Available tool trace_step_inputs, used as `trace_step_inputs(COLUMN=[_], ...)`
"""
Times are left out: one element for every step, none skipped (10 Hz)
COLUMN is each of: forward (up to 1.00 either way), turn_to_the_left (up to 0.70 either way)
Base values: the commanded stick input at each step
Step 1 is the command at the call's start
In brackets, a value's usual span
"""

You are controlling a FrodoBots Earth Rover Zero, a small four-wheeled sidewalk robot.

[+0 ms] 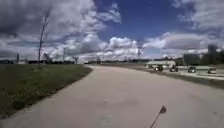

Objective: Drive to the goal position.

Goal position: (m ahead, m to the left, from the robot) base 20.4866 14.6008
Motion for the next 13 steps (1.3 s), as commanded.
trace_step_inputs(forward=[1.00,1.00,1.00,1.00,1.00,1.00,1.00,1.00,1.00,1.00,1.00,1.00,1.00], turn_to_the_left=[0.00,0.00,0.00,0.00,0.00,0.00,0.00,0.00,0.00,0.00,0.00,0.00,0.00])
